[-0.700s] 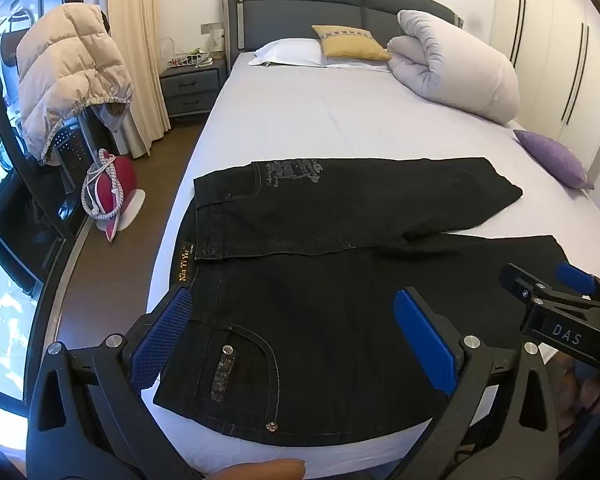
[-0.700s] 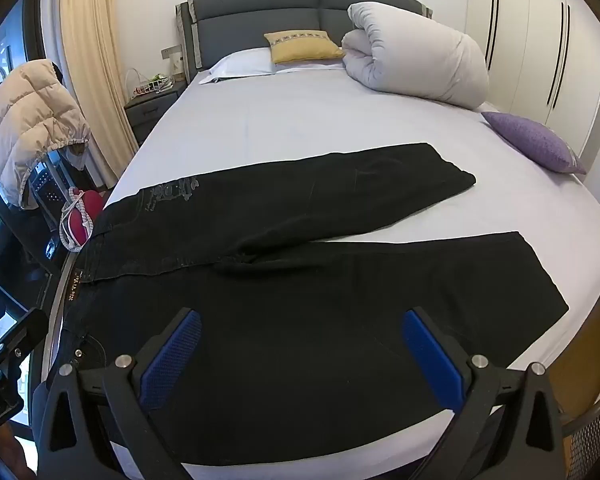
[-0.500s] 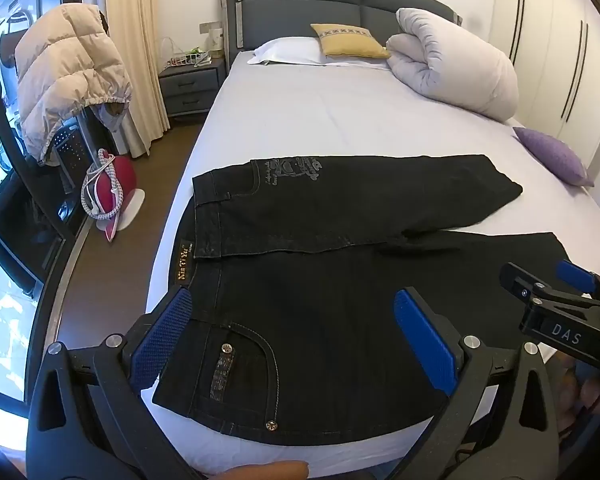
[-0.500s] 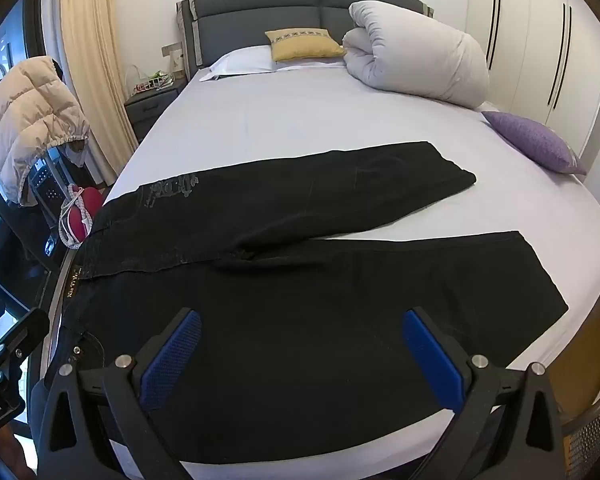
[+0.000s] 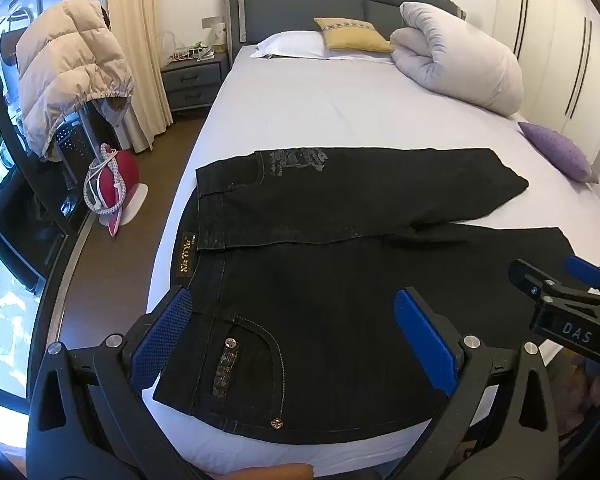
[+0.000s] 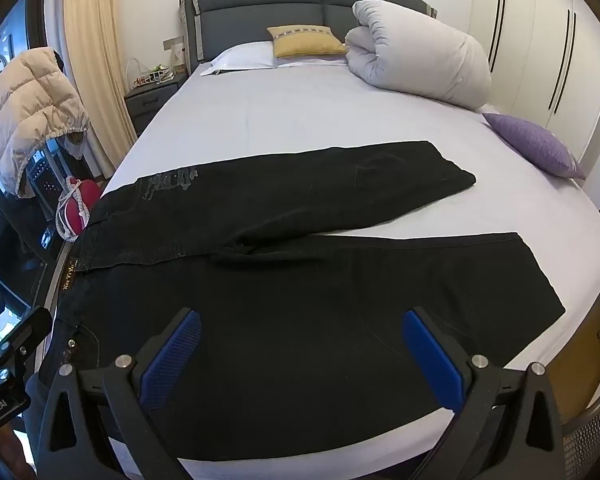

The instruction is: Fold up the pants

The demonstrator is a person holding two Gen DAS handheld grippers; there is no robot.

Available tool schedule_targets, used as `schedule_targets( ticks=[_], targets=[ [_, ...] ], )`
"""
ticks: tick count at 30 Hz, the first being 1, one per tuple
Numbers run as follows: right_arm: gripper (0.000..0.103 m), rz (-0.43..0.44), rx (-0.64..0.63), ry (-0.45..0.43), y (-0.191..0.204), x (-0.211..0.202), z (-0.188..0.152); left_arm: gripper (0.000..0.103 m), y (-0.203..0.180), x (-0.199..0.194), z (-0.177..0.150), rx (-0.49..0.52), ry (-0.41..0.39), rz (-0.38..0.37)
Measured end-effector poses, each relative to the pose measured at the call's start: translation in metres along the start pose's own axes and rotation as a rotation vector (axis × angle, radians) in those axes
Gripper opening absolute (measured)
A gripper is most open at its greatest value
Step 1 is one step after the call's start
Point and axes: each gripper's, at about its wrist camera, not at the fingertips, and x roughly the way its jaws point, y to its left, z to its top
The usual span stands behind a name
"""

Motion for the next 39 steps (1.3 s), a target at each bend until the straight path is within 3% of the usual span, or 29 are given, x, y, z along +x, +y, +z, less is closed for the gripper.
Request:
schedule_targets(
  ticks=[12,39],
  targets=[
    [0.103,-0.012,-0.007,0.010,0.005,0.004,-0.001,0.103,0.008,0.020,-0.003,-0.005,0.015,0.018],
    [0.103,-0.012,-0.009,0.021,0.005,0.006,-0.004,0.103,0.009,0.023,-0.005,-0.002,0.018,0.018]
  ],
)
